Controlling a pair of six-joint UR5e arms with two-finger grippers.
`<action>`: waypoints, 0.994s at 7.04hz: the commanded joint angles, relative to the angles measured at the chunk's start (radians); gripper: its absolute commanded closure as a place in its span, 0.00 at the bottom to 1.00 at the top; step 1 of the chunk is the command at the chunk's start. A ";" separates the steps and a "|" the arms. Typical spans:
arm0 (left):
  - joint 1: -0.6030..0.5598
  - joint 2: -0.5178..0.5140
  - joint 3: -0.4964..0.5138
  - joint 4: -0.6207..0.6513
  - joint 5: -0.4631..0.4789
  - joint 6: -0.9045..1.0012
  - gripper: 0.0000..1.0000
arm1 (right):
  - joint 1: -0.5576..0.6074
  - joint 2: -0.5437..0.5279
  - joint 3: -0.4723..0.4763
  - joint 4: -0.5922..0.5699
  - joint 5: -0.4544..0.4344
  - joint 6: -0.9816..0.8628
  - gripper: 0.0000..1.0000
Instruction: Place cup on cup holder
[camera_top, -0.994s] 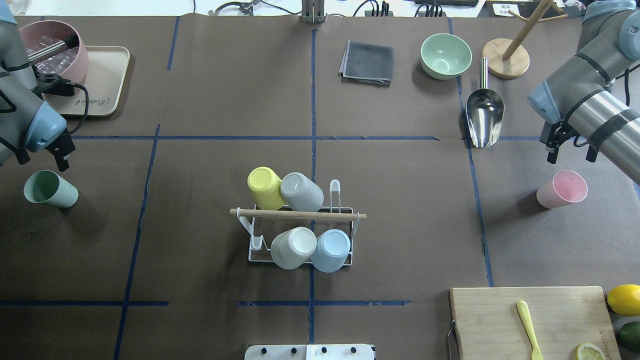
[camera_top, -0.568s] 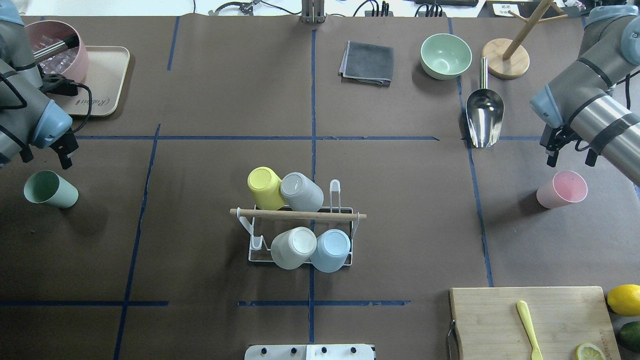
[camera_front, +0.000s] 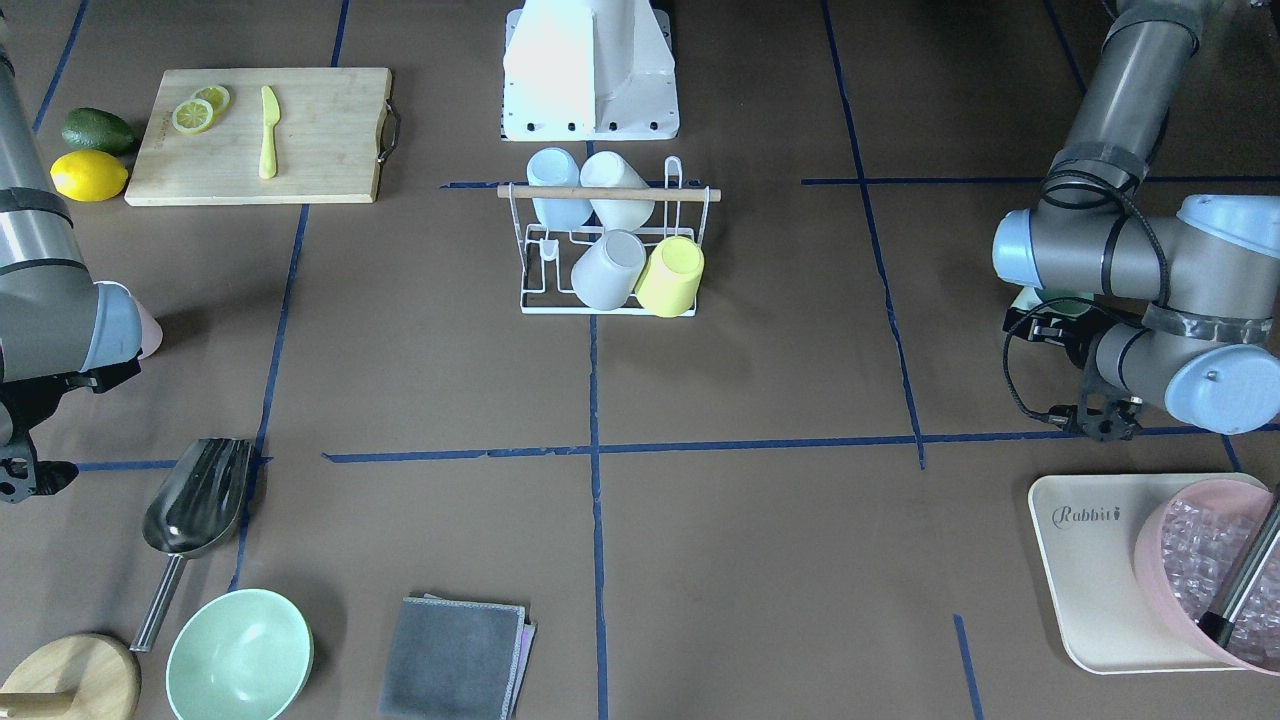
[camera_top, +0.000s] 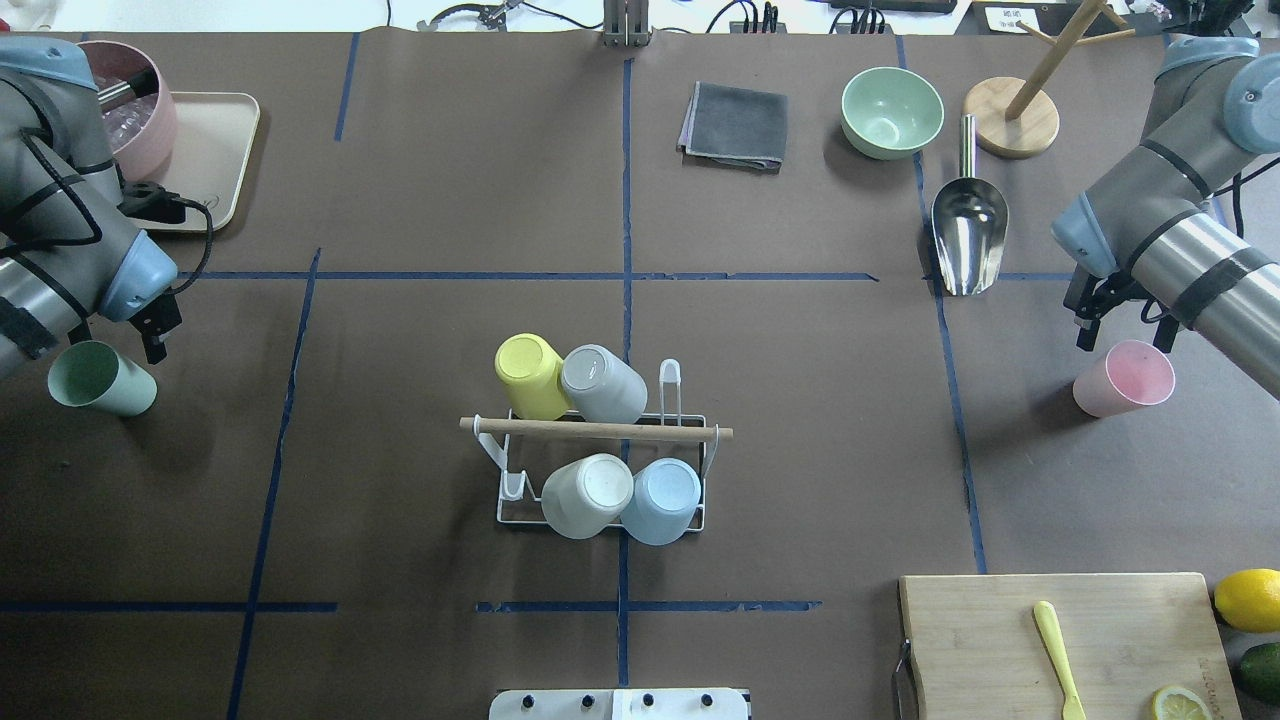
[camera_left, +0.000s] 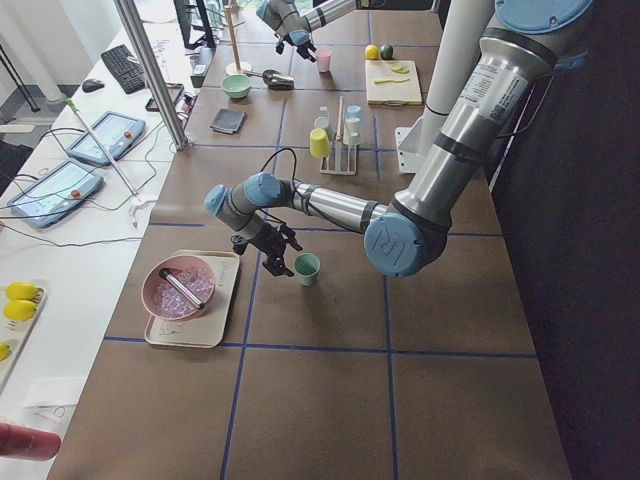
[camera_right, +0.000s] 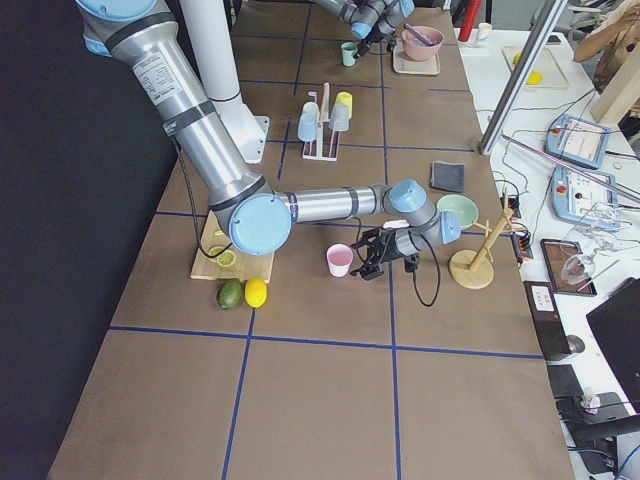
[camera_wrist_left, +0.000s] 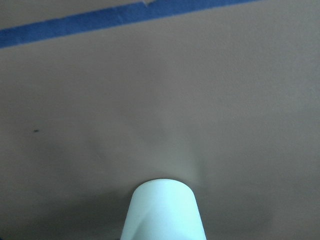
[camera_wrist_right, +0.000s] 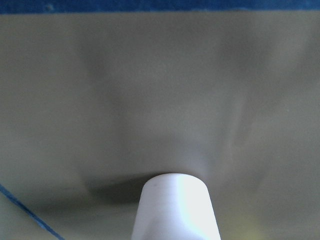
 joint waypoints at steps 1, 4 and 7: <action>0.017 0.005 0.033 0.004 -0.001 0.000 0.00 | -0.030 -0.027 0.000 0.001 0.014 -0.001 0.00; 0.034 0.007 0.076 0.012 -0.001 -0.001 0.00 | -0.052 -0.050 0.000 0.037 0.014 -0.007 0.00; 0.058 0.007 0.094 0.021 -0.004 -0.001 0.00 | -0.058 -0.050 0.000 0.050 0.014 -0.002 0.04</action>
